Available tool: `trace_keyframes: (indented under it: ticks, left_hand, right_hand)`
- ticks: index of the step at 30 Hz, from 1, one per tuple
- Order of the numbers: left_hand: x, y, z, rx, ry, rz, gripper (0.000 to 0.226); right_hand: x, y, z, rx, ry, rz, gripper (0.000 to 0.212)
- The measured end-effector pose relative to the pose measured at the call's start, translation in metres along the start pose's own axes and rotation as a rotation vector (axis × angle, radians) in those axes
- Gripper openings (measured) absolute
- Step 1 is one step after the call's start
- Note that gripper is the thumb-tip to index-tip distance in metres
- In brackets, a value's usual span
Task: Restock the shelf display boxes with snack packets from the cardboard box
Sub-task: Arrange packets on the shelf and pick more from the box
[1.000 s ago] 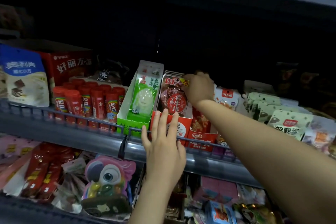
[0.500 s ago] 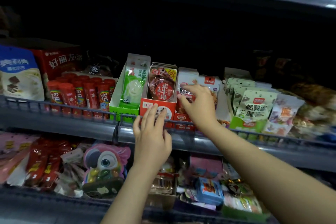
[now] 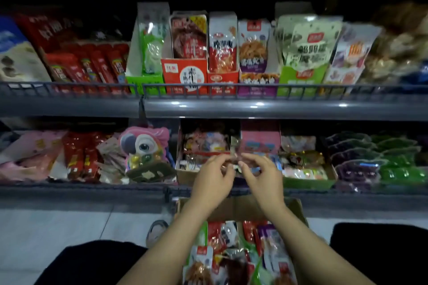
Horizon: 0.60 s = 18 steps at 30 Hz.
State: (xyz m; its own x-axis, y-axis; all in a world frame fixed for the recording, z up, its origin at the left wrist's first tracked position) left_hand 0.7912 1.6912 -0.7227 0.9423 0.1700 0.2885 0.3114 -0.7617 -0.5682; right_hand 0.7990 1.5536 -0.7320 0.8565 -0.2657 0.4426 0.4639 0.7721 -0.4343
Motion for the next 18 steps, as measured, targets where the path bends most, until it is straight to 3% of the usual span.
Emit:
trace_keyframes:
  ticks: [6,13,18]
  left_hand:
    - [-0.058,0.068,0.092,0.061,-0.324,0.2,0.025]
    - [-0.132,0.112,0.207,0.243,-0.565,0.385,0.024]
    - [-0.166,0.128,0.267,0.283,-0.715,0.364,0.032]
  right_hand:
    - [-0.068,0.028,-0.088,-0.049,0.248,0.079,0.017]
    - [-0.158,0.067,-0.176,-0.186,0.5,0.348,0.021]
    - [-0.208,0.081,-0.217,-0.294,0.621,0.506,0.025]
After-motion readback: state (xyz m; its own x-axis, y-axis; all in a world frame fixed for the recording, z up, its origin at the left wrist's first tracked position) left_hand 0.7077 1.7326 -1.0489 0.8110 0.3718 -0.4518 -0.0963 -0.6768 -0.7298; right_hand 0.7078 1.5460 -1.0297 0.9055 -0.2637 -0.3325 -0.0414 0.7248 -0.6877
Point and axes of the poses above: each hand's wrist, its own x-axis towards the middle knuckle, its own y-axis out of the palm, z = x × y, the point moved 9 cm from there along x, towards the middle knuckle, and after that the axes turned 13 degrees about -z, right-handed, at the moved point
